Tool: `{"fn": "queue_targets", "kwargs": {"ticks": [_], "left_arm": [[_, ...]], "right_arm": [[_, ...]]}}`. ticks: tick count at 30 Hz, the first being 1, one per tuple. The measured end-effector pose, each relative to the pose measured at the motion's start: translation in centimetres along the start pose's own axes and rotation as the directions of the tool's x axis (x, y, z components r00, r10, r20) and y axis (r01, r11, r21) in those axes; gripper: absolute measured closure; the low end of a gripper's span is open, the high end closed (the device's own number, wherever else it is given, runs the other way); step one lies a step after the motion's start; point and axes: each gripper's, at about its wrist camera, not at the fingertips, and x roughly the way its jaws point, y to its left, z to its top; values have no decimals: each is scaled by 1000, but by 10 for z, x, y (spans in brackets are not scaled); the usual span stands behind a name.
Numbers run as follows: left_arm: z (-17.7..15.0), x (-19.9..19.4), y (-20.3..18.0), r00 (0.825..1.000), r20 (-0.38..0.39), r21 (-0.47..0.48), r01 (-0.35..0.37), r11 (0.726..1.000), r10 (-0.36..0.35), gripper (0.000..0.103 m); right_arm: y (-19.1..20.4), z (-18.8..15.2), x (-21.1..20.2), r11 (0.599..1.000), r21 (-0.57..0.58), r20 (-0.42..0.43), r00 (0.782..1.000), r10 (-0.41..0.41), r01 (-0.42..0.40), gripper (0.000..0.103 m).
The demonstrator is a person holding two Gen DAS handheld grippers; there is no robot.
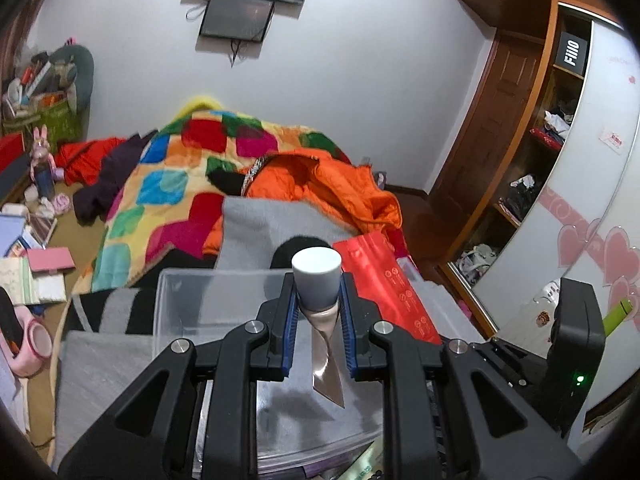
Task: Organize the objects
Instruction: 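Lift both held items over the clear box and release them inside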
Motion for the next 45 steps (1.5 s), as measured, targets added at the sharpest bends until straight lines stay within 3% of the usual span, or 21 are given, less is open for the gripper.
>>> {"fn": "queue_targets", "kwargs": {"ticks": [15,18,23,30,36,42,45], "left_arm": [[-24,20,24,983,-123,8,-133,991,133,83],[-30,23,30,978,-159,-4,-134,991,131,71],[-37,13,31,977,-145,17,-158,987,159,52],[-36,-8,28,981,-113,25,-158,987,160,47],[-36,-33,20,983,-67,38,-168,985,170,36],[-44,-57,11,980,-32,59,-195,979,197,22],[-54,-66,7,983,-45,60,-174,983,177,12]], "right_arm": [[8,0,6,999,-41,-29,999,-23,22,49],[9,0,5,999,-45,-27,999,-32,31,49],[7,0,-1,999,-44,-24,999,-23,22,48],[10,-2,-18,999,-46,5,1000,-15,15,46],[5,-6,-44,999,-36,58,998,-25,27,35],[0,-16,-73,999,-27,101,994,-27,30,28],[0,-25,-86,998,-38,117,993,-35,40,27]]}}
